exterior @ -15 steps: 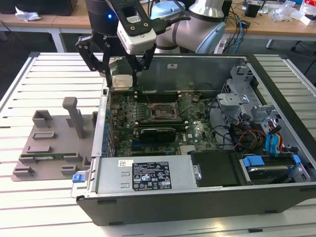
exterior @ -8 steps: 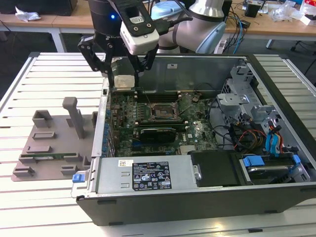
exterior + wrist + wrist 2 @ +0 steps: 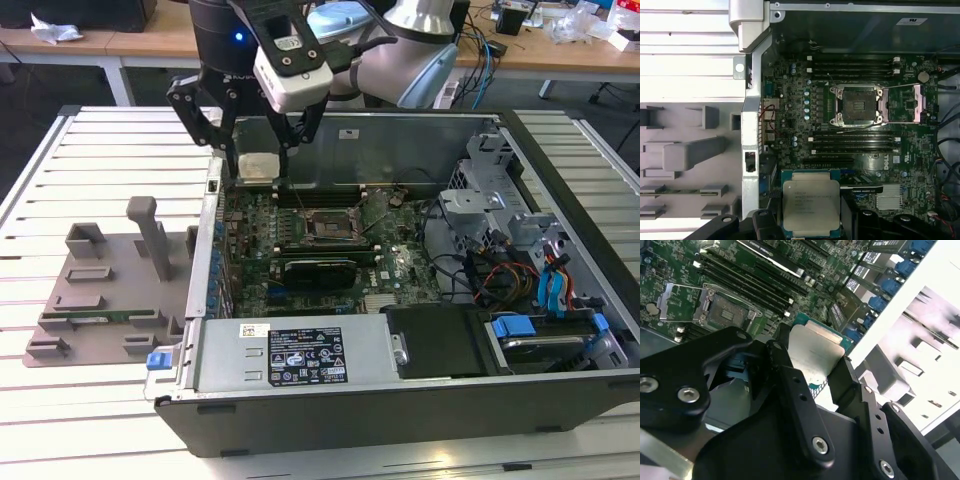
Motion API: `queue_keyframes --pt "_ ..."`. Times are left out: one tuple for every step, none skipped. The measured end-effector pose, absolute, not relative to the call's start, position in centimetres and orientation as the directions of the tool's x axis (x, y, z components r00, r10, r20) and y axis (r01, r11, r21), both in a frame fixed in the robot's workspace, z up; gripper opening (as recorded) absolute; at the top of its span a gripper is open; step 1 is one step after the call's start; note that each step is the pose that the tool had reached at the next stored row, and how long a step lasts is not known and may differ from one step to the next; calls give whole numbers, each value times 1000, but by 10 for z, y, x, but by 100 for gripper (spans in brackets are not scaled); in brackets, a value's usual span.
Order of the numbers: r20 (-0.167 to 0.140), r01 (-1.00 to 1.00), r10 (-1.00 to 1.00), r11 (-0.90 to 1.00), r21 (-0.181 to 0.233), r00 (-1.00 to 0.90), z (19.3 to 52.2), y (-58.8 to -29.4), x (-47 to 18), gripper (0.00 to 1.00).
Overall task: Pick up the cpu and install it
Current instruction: 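Pick up the cpu and move it towards the insertion slot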
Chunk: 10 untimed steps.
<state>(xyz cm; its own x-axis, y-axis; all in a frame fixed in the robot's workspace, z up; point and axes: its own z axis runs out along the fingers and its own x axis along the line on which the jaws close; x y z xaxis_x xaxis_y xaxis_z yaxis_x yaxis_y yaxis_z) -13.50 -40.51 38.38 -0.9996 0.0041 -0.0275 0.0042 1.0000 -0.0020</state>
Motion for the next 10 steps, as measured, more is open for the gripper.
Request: queue_keyframes --pt "-28 4 4 1000 -2 -1000 383 -405 -134 55" --pt "-28 4 4 1000 -2 -1000 383 -405 -133 55" --pt "-28 4 4 1000 -2 -1000 382 -405 -132 55" --pt "-27 4 4 1000 -2 -1000 381 -405 -130 55" --pt "-27 4 4 1000 -2 -1000 381 -405 -126 55" --pt "-27 4 4 1000 -2 -1000 380 -405 -123 55" --pt "-27 4 4 1000 -2 -1000 380 -404 -121 55" --pt "-27 4 4 1000 -2 -1000 380 -404 -119 55" --pt "-27 4 4 1000 -2 -1000 380 -404 -117 55" --pt "-27 4 4 1000 -2 -1000 379 -404 -116 55"
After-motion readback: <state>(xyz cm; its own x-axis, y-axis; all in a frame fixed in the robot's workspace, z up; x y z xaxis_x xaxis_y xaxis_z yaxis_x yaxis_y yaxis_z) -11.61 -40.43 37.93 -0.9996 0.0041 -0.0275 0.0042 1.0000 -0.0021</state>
